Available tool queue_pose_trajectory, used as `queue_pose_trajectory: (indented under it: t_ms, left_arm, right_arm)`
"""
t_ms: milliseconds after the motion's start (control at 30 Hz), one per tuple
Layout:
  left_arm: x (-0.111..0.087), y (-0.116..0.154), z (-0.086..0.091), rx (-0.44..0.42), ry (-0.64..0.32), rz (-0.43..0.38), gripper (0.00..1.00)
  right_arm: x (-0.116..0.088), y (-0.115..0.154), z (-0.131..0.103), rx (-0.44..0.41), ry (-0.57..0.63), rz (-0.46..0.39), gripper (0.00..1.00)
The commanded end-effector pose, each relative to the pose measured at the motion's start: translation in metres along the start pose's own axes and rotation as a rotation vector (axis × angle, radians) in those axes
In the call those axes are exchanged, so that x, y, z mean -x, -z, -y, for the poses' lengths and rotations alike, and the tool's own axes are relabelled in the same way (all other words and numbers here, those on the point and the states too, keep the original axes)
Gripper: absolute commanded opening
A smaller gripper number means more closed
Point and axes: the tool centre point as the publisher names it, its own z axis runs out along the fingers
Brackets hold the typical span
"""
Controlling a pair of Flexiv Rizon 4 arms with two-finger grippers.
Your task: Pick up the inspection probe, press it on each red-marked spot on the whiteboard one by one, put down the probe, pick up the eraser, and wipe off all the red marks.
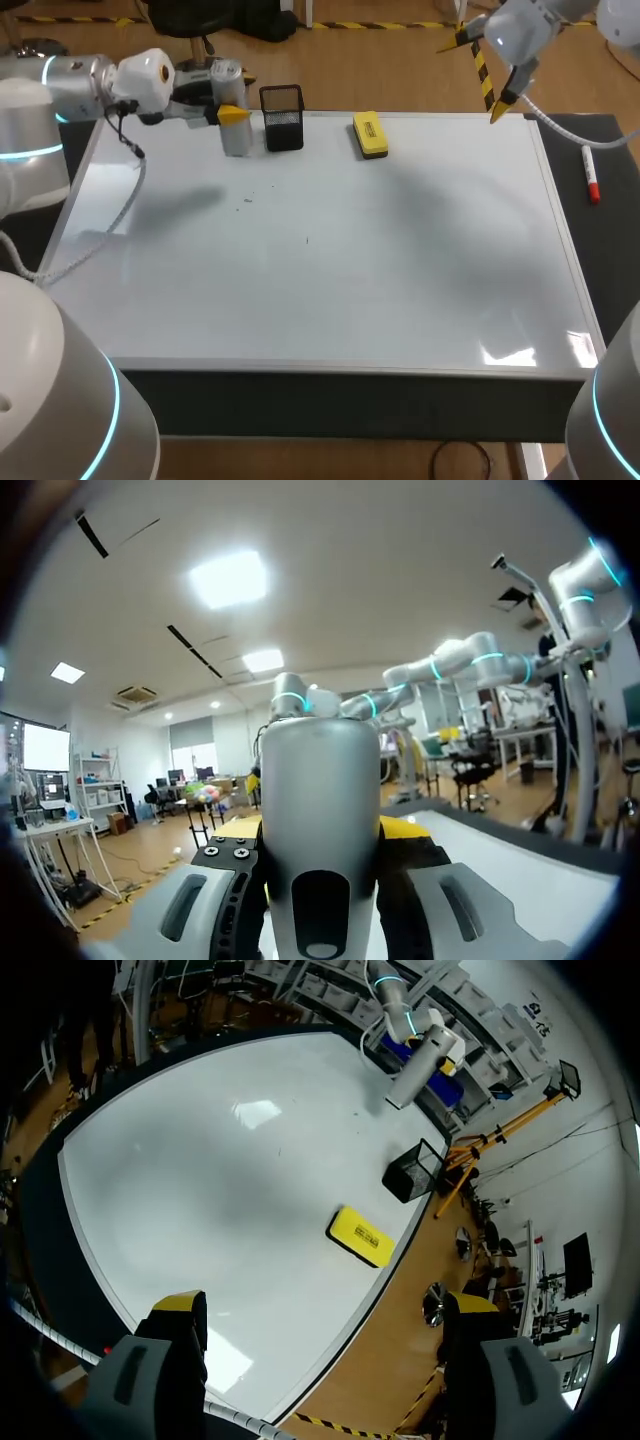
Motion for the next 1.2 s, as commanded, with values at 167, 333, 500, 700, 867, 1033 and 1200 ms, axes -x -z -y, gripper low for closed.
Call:
queue_pose_trajectory:
  t_ms: [167,333,500,700,867,1033,1200]
  left_arm:
    - [0.033,-0.011,0.014,-0.021,-0.021,-0.079,0.00]
    - [0.045,-0.021,0.019,-0.032,-0.041,-0.104,0.00]
    - [0.059,-0.031,0.022,-0.045,-0.050,-0.113,0.00]
    - [0.077,-0.043,0.018,-0.044,-0.029,-0.118,0.00]
    - [0.092,-0.053,0.011,-0.033,-0.022,-0.126,0.00]
    - [0.104,-0.061,0.001,-0.025,0.006,-0.130,0.00]
    - [0.114,-0.063,-0.009,-0.028,0.035,-0.123,0.00]
  right_arm:
    - [0.000,0.001,0.000,-0.003,0.002,-0.004,1.00]
    - [0.000,0.001,0.000,-0.003,0.002,-0.004,1.00]
    - [0.000,0.001,0.000,-0.003,0.002,-0.004,1.00]
    - [0.000,0.001,0.000,-0.003,0.002,-0.004,1.00]
    - [0.000,0.001,0.000,-0.003,0.002,-0.004,1.00]
    - [0.000,0.001,0.000,-0.003,0.002,-0.004,1.00]
    - [0.000,0.001,0.000,-0.003,0.002,-0.004,1.00]
